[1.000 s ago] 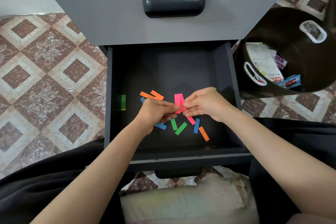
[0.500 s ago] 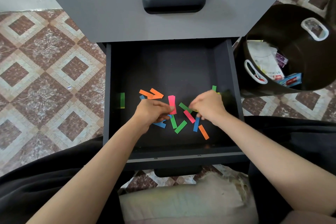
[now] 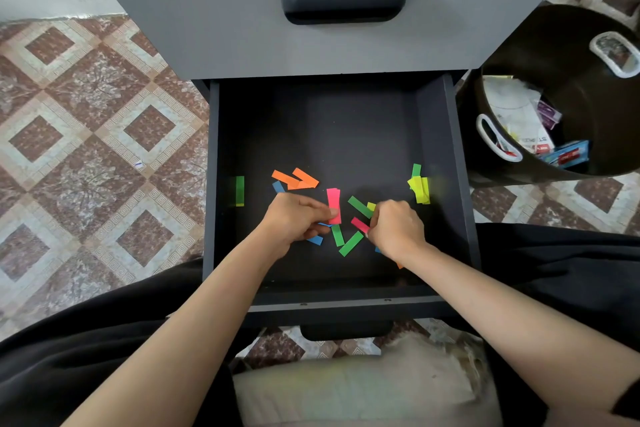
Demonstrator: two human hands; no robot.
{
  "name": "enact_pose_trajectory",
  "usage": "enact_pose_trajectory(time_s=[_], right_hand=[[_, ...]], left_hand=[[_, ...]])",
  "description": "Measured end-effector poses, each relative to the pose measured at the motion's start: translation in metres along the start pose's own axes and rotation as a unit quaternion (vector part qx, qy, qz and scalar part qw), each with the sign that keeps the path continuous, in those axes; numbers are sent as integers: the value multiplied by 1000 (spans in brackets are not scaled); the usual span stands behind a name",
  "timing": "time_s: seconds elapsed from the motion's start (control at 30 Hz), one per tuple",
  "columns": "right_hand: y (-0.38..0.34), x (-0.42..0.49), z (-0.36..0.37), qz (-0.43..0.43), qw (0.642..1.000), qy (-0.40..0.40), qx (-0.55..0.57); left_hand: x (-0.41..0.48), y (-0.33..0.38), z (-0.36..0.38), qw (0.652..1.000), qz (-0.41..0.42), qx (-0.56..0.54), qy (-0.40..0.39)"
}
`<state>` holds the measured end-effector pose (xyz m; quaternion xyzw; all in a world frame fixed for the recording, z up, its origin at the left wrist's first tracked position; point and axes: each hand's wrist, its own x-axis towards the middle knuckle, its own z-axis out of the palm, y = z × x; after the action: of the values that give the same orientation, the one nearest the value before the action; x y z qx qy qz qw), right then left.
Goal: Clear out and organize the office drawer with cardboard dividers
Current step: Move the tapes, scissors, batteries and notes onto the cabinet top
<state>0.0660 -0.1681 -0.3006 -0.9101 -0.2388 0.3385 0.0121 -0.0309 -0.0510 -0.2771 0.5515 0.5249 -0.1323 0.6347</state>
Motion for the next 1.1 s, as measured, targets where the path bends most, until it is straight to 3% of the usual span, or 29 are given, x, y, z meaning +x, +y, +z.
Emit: enact_pose_trajectory(time_s=[0.07, 0.17, 0.27, 0.4, 0.63, 0.9, 1.1], right_hand=[[-1, 2, 0, 4, 999, 18, 41], [-6, 9, -7, 38, 973, 29, 227], [-19, 6, -20, 43, 931, -15, 363], [-26, -2, -30, 61, 883, -78, 458], [-28, -4, -36, 94, 865, -114, 480], [-31, -6, -39, 106, 813, -175, 545], [-28, -6, -36, 57, 842, -141, 518]], left_hand=[[-1, 0, 0, 1000, -7, -18, -11], [-3, 2, 0, 999, -4, -34, -16], [-3, 3, 0, 999, 9, -49, -3], [-2, 3, 0, 999, 20, -38, 22], [0, 3, 3, 999, 34, -25, 25], [1, 2, 4, 998, 35, -11, 43], [3, 1, 7, 993, 99, 26, 58]])
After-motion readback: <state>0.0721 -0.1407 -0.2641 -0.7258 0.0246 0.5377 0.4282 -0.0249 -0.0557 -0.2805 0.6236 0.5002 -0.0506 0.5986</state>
